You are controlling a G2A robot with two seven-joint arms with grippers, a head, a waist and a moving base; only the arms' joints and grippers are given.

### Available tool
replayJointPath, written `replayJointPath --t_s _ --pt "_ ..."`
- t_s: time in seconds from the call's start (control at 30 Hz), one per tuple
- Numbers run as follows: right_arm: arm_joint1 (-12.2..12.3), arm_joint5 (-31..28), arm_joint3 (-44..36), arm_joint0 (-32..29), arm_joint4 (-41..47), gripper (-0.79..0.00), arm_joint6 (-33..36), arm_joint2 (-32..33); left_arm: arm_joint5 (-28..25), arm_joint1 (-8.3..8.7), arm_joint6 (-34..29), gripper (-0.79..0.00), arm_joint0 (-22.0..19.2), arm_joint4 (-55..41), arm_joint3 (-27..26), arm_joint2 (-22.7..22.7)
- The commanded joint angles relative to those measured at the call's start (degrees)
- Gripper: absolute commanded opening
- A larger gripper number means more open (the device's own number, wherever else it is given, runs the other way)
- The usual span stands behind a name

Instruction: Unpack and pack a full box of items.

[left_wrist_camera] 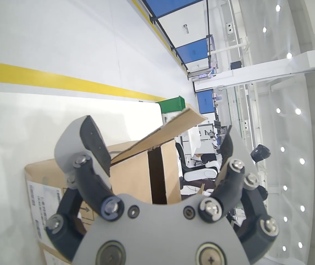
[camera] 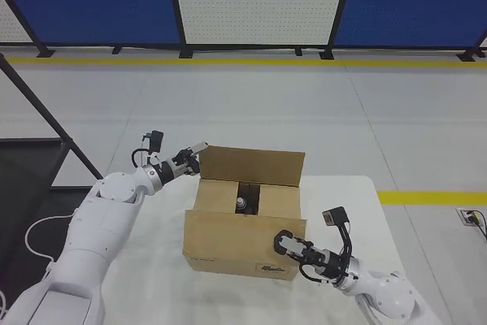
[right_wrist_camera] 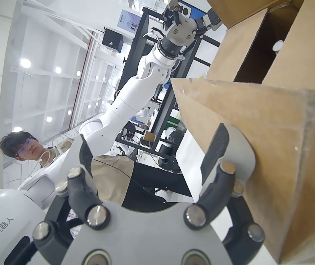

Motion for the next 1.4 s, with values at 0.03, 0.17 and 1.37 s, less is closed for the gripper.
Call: replayJointPath --t_s 0.03,0.17,1.37 --pt "-0.14 -0.15 0.45 0.46 0.18 0.0 0.23 -0.24 -1.73 0.21 -2.19 0.0 0.08 0.15 -0.12 -0.24" --pt "-0.3 -0.1 0.81 0.91 0.32 0.0 0.5 -0.48 -3.99 0.46 -4.15 0.0 0.12 -0.31 -0.52 -0.84" --pt "-2.35 15.89 7.19 10.06 2.74 0.0 -1.8 -1.7 -5.03 2.2 -21.07 0.0 5.69 -5.05 -10.63 -3.25"
